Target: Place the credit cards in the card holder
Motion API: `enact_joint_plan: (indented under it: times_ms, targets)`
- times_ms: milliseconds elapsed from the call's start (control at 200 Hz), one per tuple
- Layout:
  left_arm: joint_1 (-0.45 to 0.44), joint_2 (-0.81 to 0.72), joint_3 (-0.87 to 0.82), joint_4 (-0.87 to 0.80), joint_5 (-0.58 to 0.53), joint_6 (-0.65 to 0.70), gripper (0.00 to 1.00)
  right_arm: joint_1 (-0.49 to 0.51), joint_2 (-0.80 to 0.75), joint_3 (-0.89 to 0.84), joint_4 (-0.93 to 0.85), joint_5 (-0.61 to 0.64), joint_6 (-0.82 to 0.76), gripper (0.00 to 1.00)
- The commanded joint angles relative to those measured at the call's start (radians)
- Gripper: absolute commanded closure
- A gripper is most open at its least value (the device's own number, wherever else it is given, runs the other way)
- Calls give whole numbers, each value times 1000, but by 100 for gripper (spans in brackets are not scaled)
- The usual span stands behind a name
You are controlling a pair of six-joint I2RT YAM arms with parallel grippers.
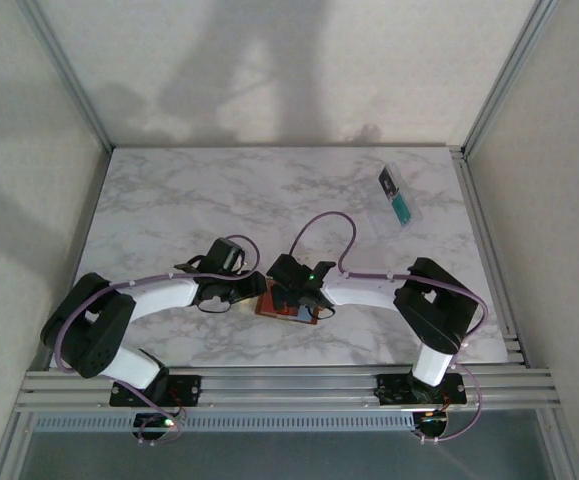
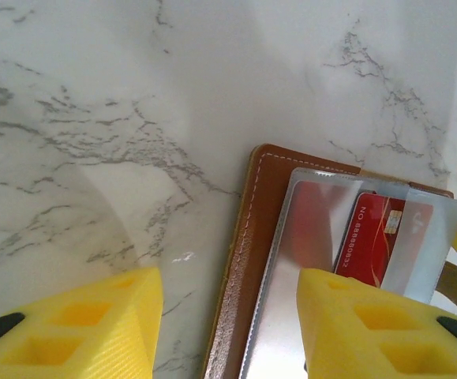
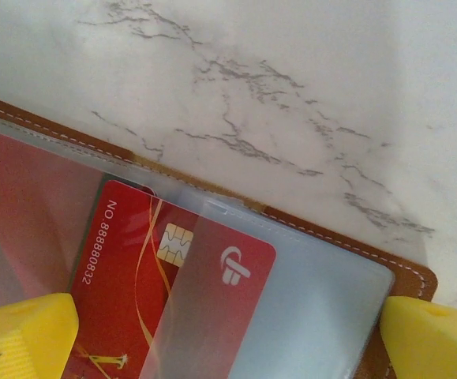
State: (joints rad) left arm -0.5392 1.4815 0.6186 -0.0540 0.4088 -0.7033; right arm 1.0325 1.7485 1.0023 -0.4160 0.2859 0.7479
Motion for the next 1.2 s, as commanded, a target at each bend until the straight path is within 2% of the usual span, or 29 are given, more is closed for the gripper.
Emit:
enact_joint_plan:
  times_ms: [0, 310, 666, 776, 941, 1136, 1196]
  targets:
    - [4, -29, -14, -15, 21, 13, 52, 8, -16, -26, -102, 75, 17, 1]
    - [-16, -59, -5, -17, 74, 10, 51, 8, -95, -106, -83, 65, -17, 1]
    - [-34, 1, 0, 27, 134, -7, 50, 6, -154, -127, -100, 76, -37, 2]
    - [-54, 9, 13, 24, 147, 1, 50, 7, -161, -164, -58, 68, -46, 4]
    - [-78, 41, 13, 59, 199, -7, 50, 7, -180, -174, -44, 49, -53, 9]
    - [-85, 60, 28, 51, 194, -1, 53, 5, -188, -184, -41, 55, -55, 25]
    - [-85, 67, 43, 35, 193, 10, 55, 3, -197, -199, -24, 54, -48, 26]
